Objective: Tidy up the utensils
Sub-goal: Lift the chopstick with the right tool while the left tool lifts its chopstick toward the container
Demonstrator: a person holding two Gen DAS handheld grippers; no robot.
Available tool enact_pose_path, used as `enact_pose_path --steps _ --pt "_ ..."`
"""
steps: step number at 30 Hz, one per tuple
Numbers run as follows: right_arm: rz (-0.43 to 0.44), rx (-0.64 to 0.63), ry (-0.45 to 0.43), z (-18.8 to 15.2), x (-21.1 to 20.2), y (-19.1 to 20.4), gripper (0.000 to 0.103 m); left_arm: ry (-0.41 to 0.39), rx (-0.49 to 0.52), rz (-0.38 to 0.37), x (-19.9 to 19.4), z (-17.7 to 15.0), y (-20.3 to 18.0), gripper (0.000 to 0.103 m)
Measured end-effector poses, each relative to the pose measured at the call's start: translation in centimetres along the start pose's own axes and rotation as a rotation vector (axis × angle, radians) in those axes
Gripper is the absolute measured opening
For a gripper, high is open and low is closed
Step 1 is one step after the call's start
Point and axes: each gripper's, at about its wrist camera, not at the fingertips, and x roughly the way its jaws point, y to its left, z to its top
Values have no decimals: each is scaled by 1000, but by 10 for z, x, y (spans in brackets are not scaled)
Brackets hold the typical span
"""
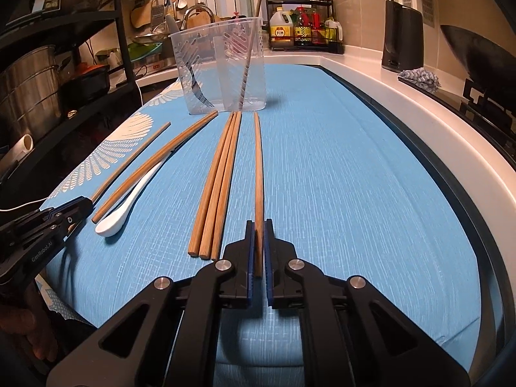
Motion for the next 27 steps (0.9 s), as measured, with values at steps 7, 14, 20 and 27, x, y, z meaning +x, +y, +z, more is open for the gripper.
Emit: enact_pose_path --steps 7,14,20,27 --pt "3 0 -8 0 1 0 7 -40 -15 17 -1 -5 -2 6" --pt "3 2 -14 0 1 1 7 -48 -15 18 -1 -5 -3 6" --pt "-1 4 -21 1 1 1 5 -49 -16 8 0 -3 -2 6" --pt "-60 72 -39 -3 -4 -11 6 -48 -24 11 1 -3 1 6"
